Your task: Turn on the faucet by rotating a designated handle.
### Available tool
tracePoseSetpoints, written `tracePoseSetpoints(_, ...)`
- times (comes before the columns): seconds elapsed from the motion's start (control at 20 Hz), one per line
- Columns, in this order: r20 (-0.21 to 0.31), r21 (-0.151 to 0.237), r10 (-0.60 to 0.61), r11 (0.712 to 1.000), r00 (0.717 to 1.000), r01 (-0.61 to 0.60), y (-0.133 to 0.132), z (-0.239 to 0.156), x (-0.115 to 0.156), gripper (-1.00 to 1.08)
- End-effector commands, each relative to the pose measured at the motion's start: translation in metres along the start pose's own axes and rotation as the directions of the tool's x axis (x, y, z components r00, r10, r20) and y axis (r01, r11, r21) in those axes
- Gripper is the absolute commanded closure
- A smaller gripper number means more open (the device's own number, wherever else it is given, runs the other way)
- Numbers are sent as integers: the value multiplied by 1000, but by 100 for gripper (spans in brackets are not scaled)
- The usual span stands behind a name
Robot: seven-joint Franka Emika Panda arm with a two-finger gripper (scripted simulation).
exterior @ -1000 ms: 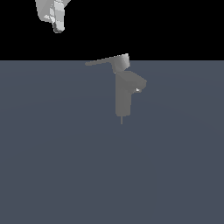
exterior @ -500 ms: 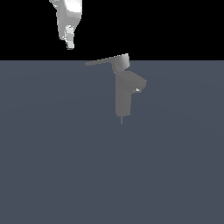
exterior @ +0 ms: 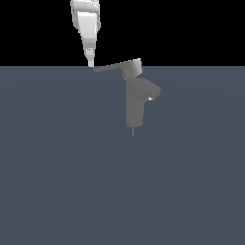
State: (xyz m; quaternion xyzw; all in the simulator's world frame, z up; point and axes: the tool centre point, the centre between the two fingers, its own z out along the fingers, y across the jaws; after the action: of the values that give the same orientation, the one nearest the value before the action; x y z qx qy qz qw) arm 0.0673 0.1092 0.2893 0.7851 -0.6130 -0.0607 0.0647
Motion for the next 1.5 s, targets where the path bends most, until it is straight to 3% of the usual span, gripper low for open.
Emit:
tracePoseSetpoints(0.0,3,-5,53,999,999,-53,-12,6,9,108)
tracePoseSetpoints(0.65,13,-21,190,982,982,-189,-40,20,38,108)
tracePoseSetpoints(1.45,14,-21,189,982,982,-188,-29,20,36,108)
